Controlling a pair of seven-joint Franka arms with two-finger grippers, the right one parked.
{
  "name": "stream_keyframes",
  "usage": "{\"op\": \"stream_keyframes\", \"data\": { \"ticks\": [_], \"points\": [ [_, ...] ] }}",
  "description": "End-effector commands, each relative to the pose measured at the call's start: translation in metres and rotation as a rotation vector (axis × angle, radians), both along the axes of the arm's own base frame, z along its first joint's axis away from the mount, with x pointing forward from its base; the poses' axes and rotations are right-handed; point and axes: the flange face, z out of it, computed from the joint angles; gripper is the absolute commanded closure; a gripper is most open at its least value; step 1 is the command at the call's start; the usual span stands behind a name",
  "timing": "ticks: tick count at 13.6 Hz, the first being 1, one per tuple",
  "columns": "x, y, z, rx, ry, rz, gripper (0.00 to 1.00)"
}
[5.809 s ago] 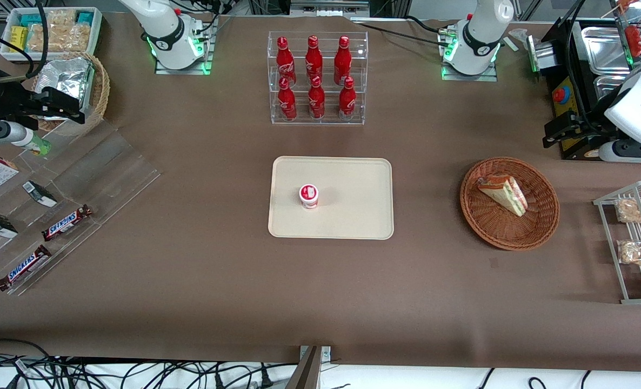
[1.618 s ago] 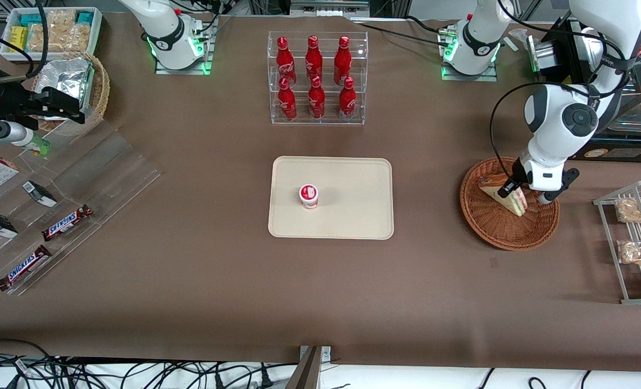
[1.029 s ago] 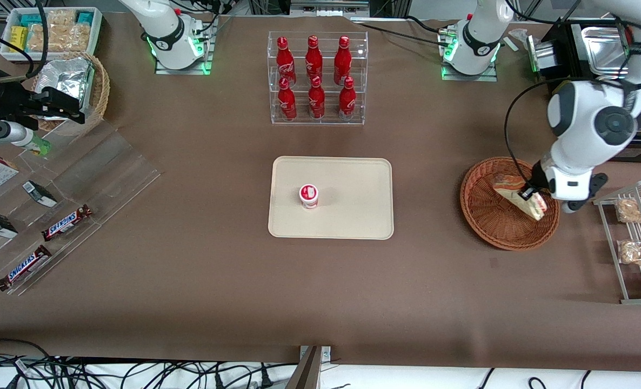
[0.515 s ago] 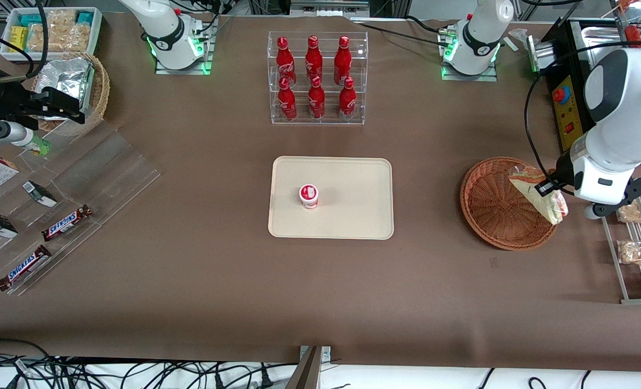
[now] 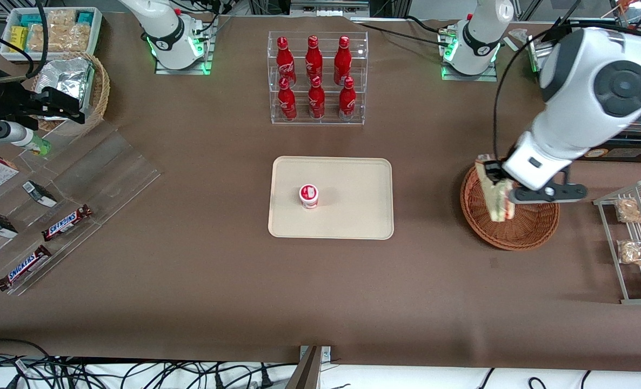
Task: Place sandwich from basket to tray
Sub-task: 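Lift the sandwich out of the basket with the left gripper, then carry the sandwich over the cream tray beside the small bottle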
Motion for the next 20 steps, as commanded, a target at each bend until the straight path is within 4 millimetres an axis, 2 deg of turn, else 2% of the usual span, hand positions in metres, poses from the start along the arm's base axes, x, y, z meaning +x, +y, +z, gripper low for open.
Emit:
{"op": "stream_keyframes", "data": {
  "ticks": [1, 2, 4, 8, 11, 15, 20],
  "points": [
    [-0.009, -0.048, -0.005, -0.025, 0.043, 0.013, 1.00],
    [-0.012, -0.062, -0.010, -0.031, 0.049, 0.013, 1.00],
    [-0.017, -0.078, -0.019, -0.034, 0.065, 0.003, 1.00],
    [-0.022, -0.095, -0.031, -0.009, 0.074, -0.053, 1.00],
    [-0.024, -0.121, -0.047, -0.010, 0.061, -0.087, 1.00],
    [-0.026, -0.158, -0.083, -0.042, 0.058, -0.110, 1.00],
    [-0.040, -0.215, -0.161, 0.027, 0.037, -0.060, 1.00]
  ]
}}
